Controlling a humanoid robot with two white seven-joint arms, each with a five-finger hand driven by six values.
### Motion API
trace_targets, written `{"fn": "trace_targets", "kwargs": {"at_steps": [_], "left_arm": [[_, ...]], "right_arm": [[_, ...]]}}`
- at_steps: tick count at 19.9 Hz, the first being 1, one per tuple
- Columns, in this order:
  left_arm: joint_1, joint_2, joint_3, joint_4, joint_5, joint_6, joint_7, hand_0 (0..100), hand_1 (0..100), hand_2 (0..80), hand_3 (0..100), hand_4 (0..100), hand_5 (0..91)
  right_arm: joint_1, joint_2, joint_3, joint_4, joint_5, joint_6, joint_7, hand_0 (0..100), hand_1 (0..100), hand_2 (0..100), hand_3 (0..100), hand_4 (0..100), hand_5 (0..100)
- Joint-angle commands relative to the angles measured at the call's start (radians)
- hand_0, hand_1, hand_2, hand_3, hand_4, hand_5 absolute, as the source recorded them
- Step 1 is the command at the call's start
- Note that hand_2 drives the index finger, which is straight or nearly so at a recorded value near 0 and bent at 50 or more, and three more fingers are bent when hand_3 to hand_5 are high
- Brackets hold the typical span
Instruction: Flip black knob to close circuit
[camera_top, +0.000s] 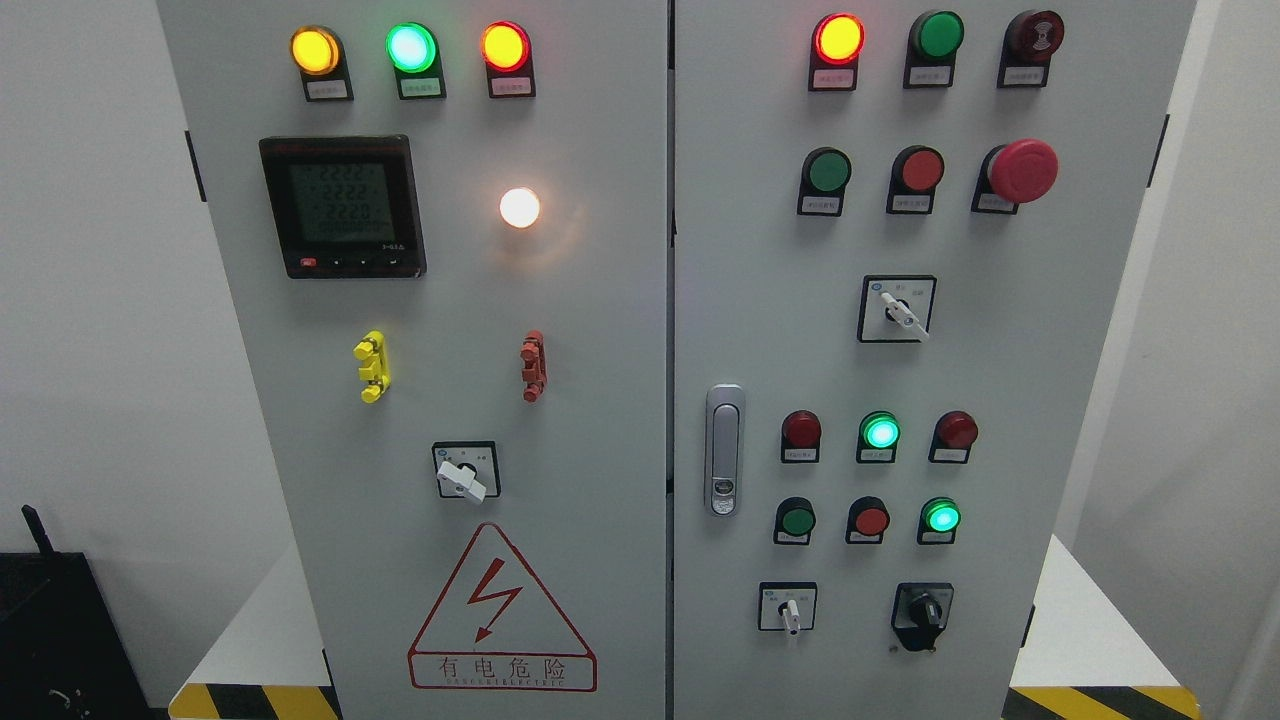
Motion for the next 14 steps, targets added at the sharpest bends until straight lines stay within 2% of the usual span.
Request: {"fn": "trace_targets", "kwargs": {"at_steps": [1, 9, 11, 13, 14], "left_arm": [[0.0, 0.001, 0.011, -0.002, 0.008, -0.002, -0.001, 0, 0, 0.0, 5, 2, 0.0], [0.0, 0.001, 0.012, -0.002, 0.008, -0.002, -0.001, 0, 0, 0.0, 5, 2, 0.0], [0.0, 0.001, 0.011, -0.002, 0.008, -0.002, -0.001, 0, 0, 0.0, 5, 2, 0.0], [0.0, 0.0, 0.011, -0.002, 0.008, -0.002, -0.001, 0, 0, 0.0, 5, 2, 0.0], [0.0, 0.0, 0.011, -0.002, 0.008, -0.001, -0.001, 0, 0, 0.0, 5, 2, 0.0]], "right_arm": [[0.0, 0.0, 0.0, 0.0, 0.011, 0.001, 0.0, 0, 0, 0, 0, 0, 0], [0.003, 0.003, 0.003, -0.024, 0.015, -0.004, 0.002, 0, 0, 0, 0, 0, 0], [0.053, 0.026, 0.012, -0.152, 0.017, 0.001, 0.0, 0, 0, 0, 0, 0, 0], [0.176, 0.046, 0.038, -0.42, 0.009, 0.004, 0.006, 0, 0, 0, 0, 0, 0], [0.228, 0.047, 0.053, -0.546, 0.008, 0.007, 0.032, 0, 0, 0, 0, 0, 0]]}}
